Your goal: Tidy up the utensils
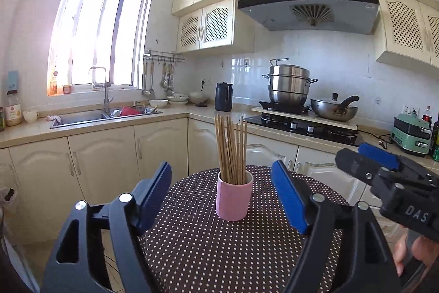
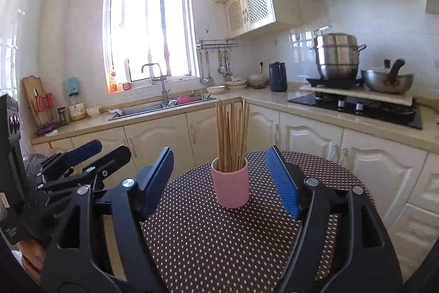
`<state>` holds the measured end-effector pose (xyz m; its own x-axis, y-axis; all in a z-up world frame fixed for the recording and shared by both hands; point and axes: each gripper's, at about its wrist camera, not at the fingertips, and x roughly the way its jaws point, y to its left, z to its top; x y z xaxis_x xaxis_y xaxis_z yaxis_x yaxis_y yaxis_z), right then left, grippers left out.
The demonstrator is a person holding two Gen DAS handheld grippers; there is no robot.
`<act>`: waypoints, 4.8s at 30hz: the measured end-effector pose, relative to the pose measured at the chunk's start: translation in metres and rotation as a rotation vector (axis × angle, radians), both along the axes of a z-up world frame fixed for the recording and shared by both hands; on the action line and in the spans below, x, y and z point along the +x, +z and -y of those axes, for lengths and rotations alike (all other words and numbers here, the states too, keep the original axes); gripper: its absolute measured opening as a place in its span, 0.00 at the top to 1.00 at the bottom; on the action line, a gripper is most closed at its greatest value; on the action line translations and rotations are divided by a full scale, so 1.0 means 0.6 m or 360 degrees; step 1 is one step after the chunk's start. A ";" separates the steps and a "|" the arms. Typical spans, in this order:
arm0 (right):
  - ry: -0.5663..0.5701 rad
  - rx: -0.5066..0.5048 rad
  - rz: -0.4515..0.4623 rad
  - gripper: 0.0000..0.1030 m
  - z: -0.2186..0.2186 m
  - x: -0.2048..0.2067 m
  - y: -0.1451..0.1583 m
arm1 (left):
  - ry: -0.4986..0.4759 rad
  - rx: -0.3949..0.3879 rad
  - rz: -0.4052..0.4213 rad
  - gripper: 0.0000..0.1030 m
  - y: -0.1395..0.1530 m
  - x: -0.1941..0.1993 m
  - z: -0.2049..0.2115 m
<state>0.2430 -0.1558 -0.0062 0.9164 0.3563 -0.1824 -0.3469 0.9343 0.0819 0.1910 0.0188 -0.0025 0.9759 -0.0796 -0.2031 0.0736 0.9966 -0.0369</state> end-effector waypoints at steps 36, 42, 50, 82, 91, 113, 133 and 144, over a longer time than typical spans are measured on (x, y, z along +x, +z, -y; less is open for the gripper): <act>-0.0178 -0.0082 0.0365 0.13 -0.022 -0.333 0.073 | 0.0056 0.0071 0.0368 0.27 0.111 -0.343 0.011; -0.0181 -0.0065 0.0349 0.13 -0.017 -0.333 0.072 | 0.0077 0.0100 0.0383 0.27 0.111 -0.343 0.018; -0.0178 -0.0056 0.0341 0.13 -0.016 -0.332 0.072 | 0.0094 0.0110 0.0403 0.27 0.108 -0.348 0.025; -0.0211 -0.0057 0.0351 0.13 -0.011 -0.340 0.067 | 0.0086 0.0117 0.0439 0.27 0.111 -0.350 0.032; -0.0227 -0.0061 0.0345 0.13 -0.009 -0.343 0.068 | 0.0083 0.0113 0.0436 0.27 0.111 -0.348 0.038; -0.0248 -0.0058 0.0339 0.12 -0.007 -0.348 0.069 | 0.0068 0.0100 0.0453 0.27 0.110 -0.345 0.052; -0.0352 -0.0108 0.0378 0.10 -0.010 -0.357 0.069 | 0.0014 0.0068 0.0480 0.27 0.099 -0.337 0.061; -0.0357 -0.0110 0.0376 0.10 -0.007 -0.353 0.071 | 0.0014 0.0071 0.0479 0.27 0.098 -0.338 0.061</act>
